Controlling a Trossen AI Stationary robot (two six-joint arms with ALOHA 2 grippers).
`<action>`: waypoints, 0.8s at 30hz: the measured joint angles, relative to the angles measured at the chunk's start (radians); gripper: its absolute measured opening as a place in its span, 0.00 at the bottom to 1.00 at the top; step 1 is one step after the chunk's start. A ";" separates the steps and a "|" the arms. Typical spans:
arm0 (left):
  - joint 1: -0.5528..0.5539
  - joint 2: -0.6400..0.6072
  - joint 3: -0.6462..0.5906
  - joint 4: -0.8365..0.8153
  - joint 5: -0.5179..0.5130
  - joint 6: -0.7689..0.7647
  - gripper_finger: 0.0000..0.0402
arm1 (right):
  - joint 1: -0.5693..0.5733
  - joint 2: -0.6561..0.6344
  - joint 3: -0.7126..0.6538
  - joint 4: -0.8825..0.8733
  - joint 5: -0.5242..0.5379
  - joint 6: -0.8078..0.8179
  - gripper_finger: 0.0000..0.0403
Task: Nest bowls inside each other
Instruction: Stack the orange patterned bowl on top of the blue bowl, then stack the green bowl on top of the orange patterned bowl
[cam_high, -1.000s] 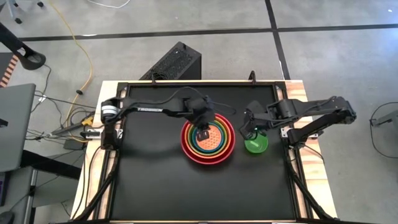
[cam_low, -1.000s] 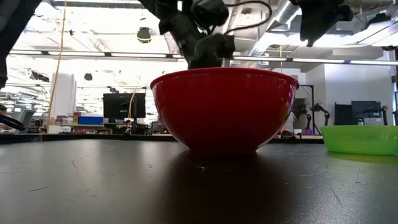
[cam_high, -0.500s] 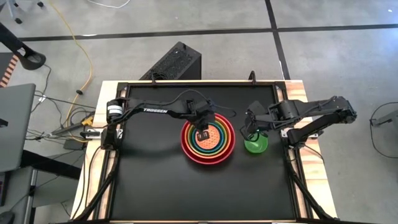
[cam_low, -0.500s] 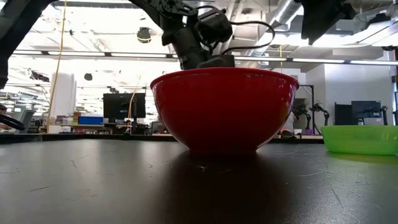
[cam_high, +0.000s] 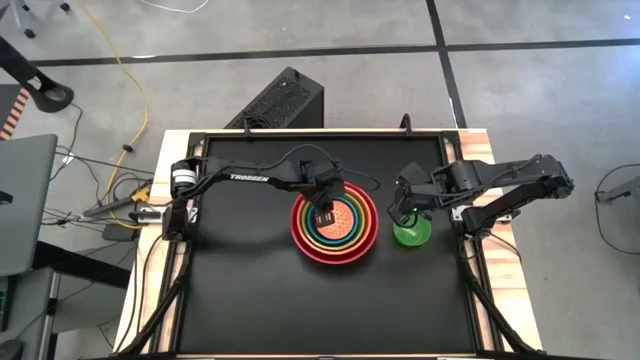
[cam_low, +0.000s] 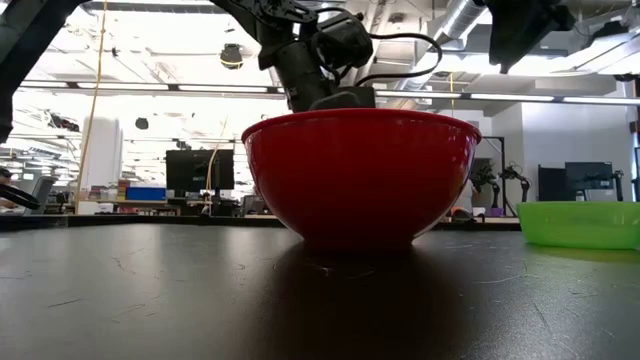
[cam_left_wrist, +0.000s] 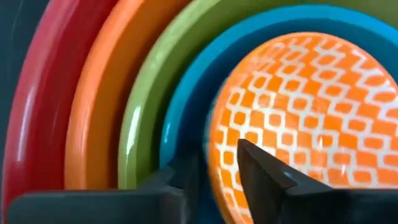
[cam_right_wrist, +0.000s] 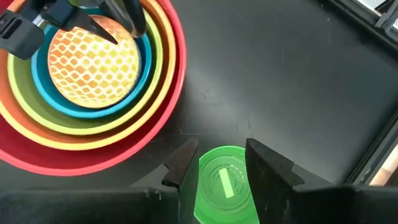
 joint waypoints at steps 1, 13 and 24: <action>0.003 -0.003 0.005 -0.015 0.000 -0.004 0.25 | 0.000 0.000 0.000 -0.004 -0.004 0.000 0.36; 0.015 -0.020 0.274 -0.360 0.003 0.101 0.34 | -0.110 -0.064 -0.194 -0.034 -0.238 0.019 0.36; 0.080 -0.437 -0.002 -0.109 0.026 0.115 0.34 | -0.206 -0.159 -0.471 0.064 -0.375 -0.009 0.49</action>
